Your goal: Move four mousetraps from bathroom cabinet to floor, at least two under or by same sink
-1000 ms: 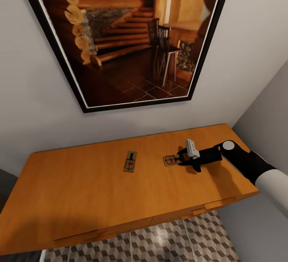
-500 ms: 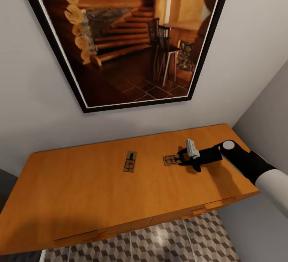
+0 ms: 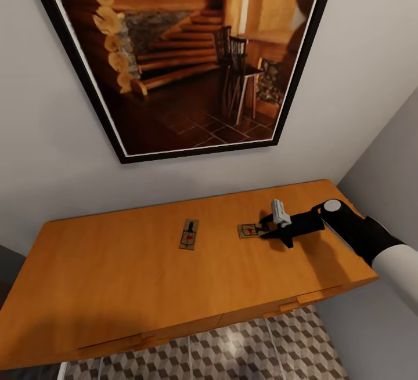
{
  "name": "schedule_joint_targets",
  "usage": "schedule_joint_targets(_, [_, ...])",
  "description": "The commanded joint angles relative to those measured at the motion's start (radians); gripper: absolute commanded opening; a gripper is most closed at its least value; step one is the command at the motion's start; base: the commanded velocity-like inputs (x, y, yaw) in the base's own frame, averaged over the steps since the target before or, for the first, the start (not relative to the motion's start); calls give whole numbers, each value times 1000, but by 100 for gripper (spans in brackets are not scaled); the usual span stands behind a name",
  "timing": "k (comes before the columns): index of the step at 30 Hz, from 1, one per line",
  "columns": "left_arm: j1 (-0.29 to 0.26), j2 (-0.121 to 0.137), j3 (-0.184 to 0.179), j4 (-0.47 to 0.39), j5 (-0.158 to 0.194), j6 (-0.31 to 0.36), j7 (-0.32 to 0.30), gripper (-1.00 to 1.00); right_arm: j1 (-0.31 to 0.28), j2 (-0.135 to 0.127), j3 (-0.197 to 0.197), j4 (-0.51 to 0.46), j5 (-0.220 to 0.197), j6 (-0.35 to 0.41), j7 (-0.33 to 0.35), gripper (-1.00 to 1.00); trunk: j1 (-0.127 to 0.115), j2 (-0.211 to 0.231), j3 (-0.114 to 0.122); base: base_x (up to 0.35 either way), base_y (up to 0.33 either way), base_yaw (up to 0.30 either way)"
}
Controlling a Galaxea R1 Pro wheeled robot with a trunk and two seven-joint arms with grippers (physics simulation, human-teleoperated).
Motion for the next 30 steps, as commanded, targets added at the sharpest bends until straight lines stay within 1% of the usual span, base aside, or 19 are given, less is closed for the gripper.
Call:
schedule_joint_targets(1, [-1, -1, -9, 2, 7, -6, 2, 100, -2, -2, -16, -8, -10, 21, 12, -100, 1, -2, -1, 0, 0, 0])
schedule_joint_targets(2, [-1, -1, -9, 2, 7, -6, 2, 100, -2, -2, -28, -13, -10, 29, 16, -100, 1, -2, -1, 0, 0, 0])
schedule_joint_targets(3, [-1, -1, -9, 2, 7, -6, 2, 100, -2, -2, -49, -20, -10, 44, 26, -100, 1, -2, -1, 0, 0, 0])
schedule_joint_targets(5, [-1, -1, -9, 3, 7, -6, 2, 100, -2, -2, -73, -28, -10, 66, 39, -100, 1, -2, -1, 0, 0, 0])
schedule_joint_targets(7, [-1, -1, -9, 2, 7, -6, 2, 100, -1, -2, -87, -32, -10, 84, 52, -100, 1, -2, -1, 0, 0, 0])
schedule_joint_targets(12, [-1, -1, -9, 2, 7, -6, 2, 100, -1, -3, -101, -36, -10, 104, 74, -100, 1, -2, -1, 0, 0, 0])
schedule_joint_targets(17, [-1, -1, -9, 2, 7, -6, 2, 100, -2, -4, -112, -38, -10, 113, 81, -100, 1, -2, -1, 0, 0, 0])
schedule_joint_targets(22, [-1, -1, -9, 2, 7, -7, 2, 100, -1, -6, -133, -60, -9, 166, 111, -100, 1, -2, -1, 0, 0, 0])
schedule_joint_targets(24, [-1, -1, -9, 2, 7, -8, 2, 100, -1, -7, -156, -73, -9, 193, 132, -100, 1, -2, -1, 0, 0, 0])
schedule_joint_targets(25, [-1, -1, -9, 2, 7, -8, 2, 100, -1, -8, -177, -81, -8, 207, 144, -100, 1, -2, -1, 0, 0, 0])
schedule_joint_targets(28, [-1, -1, -9, 2, 7, -7, 2, 100, -1, -8, -212, -89, -5, 221, 161, -100, 1, -2, -1, 0, 0, 0])
schedule_joint_targets(30, [-1, -1, -9, 2, 7, -7, 2, 100, -1, -8, -225, -92, -2, 226, 166, -100, 1, -2, -1, 0, 0, 0])
